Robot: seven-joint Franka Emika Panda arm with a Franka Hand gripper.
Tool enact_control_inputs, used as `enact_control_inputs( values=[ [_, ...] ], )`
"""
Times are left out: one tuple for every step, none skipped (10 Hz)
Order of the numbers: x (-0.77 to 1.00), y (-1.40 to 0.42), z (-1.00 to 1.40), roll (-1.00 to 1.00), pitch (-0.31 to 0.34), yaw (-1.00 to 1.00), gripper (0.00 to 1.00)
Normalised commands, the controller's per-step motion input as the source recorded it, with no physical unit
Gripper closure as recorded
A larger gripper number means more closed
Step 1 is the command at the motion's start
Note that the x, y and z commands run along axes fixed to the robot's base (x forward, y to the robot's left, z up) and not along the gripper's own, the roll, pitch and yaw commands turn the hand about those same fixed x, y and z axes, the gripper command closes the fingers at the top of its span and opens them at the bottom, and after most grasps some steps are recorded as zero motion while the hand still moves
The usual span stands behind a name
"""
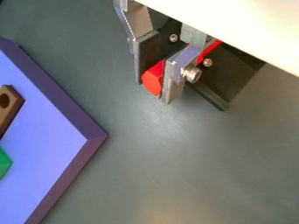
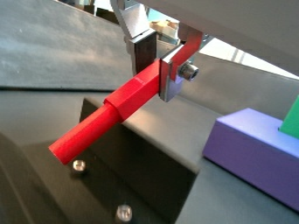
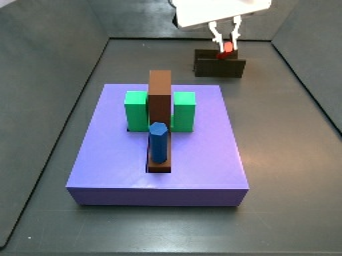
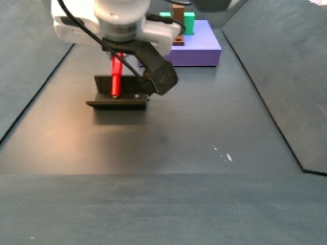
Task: Pick up the red object. Move up. Place the red object on the fixture. Regrasp the red object. Move to above the board. Insert the red object.
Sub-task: Place the red object on the fixture.
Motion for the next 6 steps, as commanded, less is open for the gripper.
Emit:
enact_control_inputs(
  values=[
    [-0.03,0.00,-0.23,-0.01,-0.194,0.02,1.00],
    [0.00,0.00,-0.16,-0.06,-0.169,0.03,1.00],
    [0.00,0.00,-0.10,-0.11,-0.129,0.04,1.00],
    [0.00,0.00,-0.07,-0.14,-0.111,0.04,1.00],
    [0.00,0.04,0.00,-0.26,-0.106,0.07,1.00],
    [0.00,0.09,0.00,-0.44,-0.131,0.09,1.00]
  ],
)
